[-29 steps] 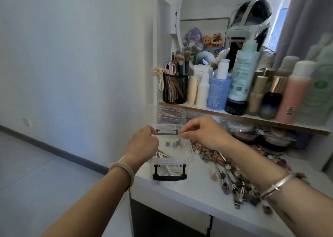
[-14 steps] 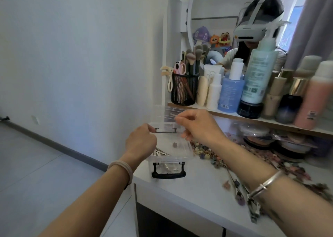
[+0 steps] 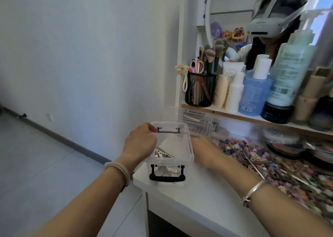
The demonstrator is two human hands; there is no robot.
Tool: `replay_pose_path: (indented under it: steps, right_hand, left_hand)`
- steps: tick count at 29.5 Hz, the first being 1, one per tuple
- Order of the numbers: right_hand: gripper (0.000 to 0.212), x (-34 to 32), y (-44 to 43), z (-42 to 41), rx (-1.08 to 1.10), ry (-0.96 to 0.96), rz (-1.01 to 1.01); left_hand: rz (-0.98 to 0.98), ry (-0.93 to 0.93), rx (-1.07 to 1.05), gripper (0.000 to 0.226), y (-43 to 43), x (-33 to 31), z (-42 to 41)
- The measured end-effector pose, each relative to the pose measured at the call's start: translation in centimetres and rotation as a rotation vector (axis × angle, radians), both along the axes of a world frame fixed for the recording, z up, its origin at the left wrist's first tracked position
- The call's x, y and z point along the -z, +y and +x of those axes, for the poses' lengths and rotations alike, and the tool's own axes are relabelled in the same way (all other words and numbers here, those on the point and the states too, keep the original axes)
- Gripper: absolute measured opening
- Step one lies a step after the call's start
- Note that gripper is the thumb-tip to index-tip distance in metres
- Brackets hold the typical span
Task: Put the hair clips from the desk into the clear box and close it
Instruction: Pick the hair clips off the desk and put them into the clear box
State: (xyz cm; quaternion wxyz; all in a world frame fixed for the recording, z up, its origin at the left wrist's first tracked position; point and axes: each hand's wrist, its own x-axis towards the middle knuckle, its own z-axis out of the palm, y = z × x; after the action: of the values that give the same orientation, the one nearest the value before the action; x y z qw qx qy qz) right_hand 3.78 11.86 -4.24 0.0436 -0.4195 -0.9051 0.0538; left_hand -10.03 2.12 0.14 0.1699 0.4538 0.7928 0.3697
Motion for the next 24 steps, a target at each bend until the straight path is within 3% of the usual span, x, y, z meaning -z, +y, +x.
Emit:
replay_pose_path:
  steps: [2,5,11,17,20,22,24]
  right_hand:
    - [0.035,-0.3,0.4,0.4,0.007,0.041,-0.099]
    - [0.019,-0.9,0.3,1.4,0.030,0.070,-0.160]
    - [0.019,-1.2,-0.4,3.0,0.064,0.076,-0.256]
    - [0.022,-0.8,-1.1,4.2,0.074,0.120,-0.108]
    - [0.020,-0.7,-1.5,4.5,0.059,0.125,-0.142]
    - [0.017,-1.2,-1.6,4.7,0.086,0.189,-0.136]
    - [0.015,-2.4,-1.4,4.8,0.173,0.411,-0.097]
  left_hand:
    - [-0.003,0.008,0.000,0.036,0.1,0.0,-0.1]
    - [-0.006,0.014,-0.002,0.036,0.1,0.1,0.1]
    - [-0.013,0.016,-0.004,0.036,-0.2,0.2,1.1]
    - [-0.003,0.024,0.001,0.037,-0.4,0.2,1.6]
    - [-0.012,0.036,-0.001,0.037,-0.5,0.2,1.8]
    - [-0.015,0.042,0.001,0.037,-0.5,0.3,1.9]
    - [-0.011,0.038,0.002,0.037,-0.5,0.2,2.0]
